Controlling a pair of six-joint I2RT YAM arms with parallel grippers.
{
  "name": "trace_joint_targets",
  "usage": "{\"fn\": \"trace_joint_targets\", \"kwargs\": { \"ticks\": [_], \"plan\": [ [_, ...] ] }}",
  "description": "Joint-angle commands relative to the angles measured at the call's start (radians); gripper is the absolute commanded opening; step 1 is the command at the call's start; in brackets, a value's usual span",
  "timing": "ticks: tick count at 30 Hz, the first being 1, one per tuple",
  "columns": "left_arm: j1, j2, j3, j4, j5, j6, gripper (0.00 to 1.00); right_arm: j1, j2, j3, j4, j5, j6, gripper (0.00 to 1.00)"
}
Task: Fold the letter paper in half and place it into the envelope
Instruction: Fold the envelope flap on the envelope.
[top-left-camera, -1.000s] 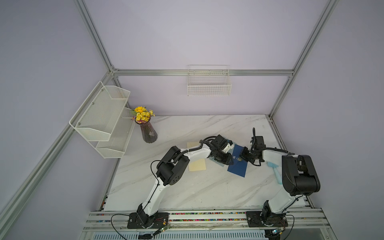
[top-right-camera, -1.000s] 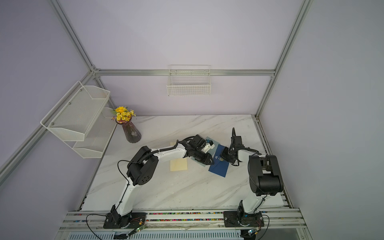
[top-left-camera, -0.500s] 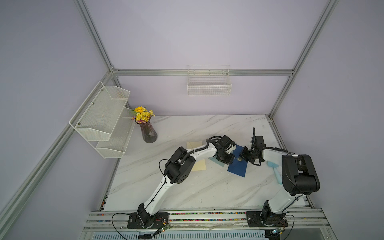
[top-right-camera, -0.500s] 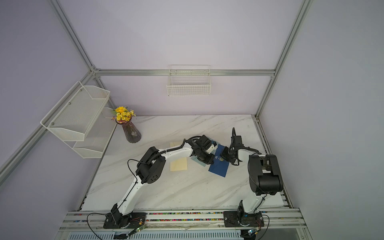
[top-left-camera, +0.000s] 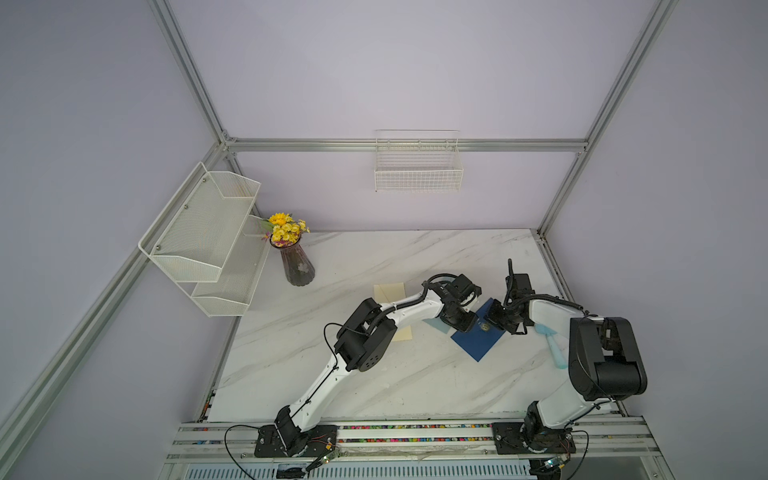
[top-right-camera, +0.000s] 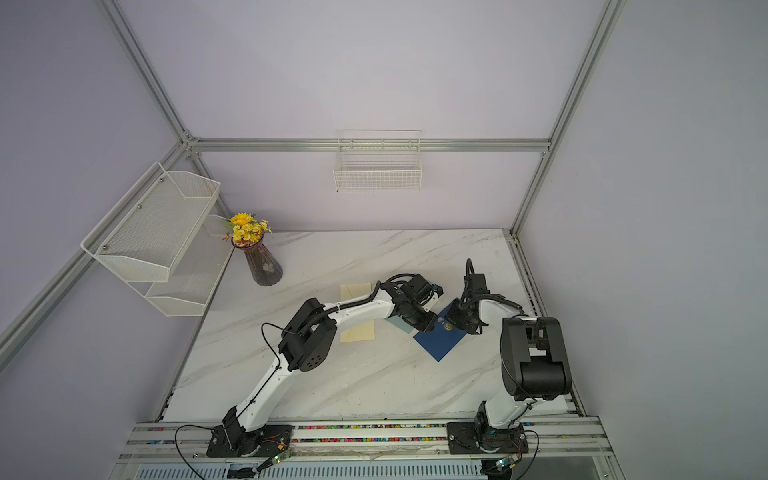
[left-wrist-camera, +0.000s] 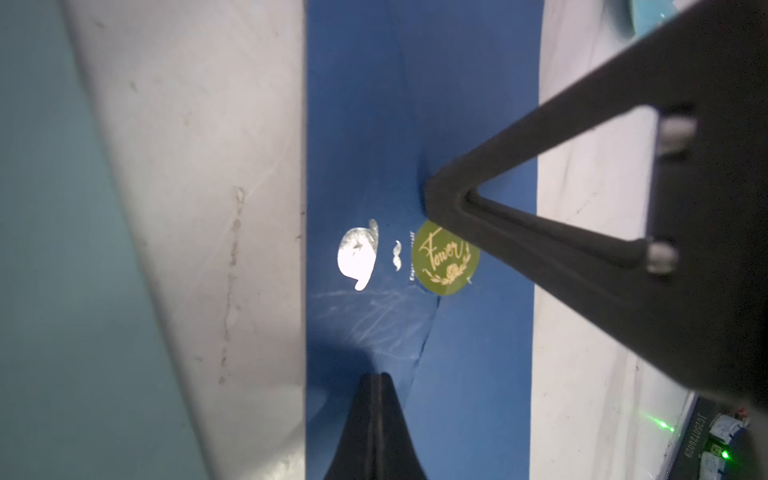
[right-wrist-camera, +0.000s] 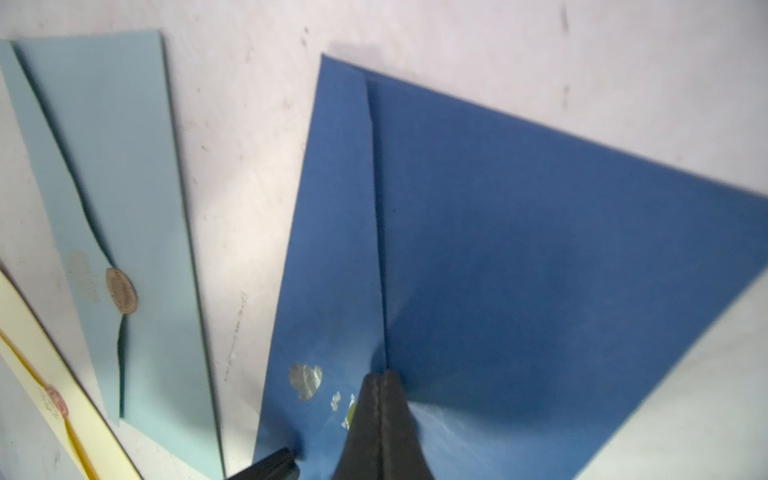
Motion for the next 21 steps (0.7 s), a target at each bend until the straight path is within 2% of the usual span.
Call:
{"fn": "trace_joint_targets", "kwargs": {
  "ticks": [1,13,17,21],
  "plan": [
    [-0.001,0.052,-0.006,-0.052,-0.043,0.02,0.0,0.004,0.047,-0.02,-0.241,0.086,-0.025,0.0],
    [-0.009,0.062,-0.003,-0.061,-0.047,0.016,0.0,0.004,-0.129,0.06,-0.278,0.019,-0.003,0.0],
    [-0.014,0.063,-0.003,-0.069,-0.05,0.022,0.0,0.005,-0.151,0.054,-0.271,0.011,0.004,0.0],
    [-0.015,0.059,-0.009,-0.074,-0.051,0.024,0.0,0.004,-0.126,0.021,-0.203,-0.056,0.025,0.0]
  ]
}}
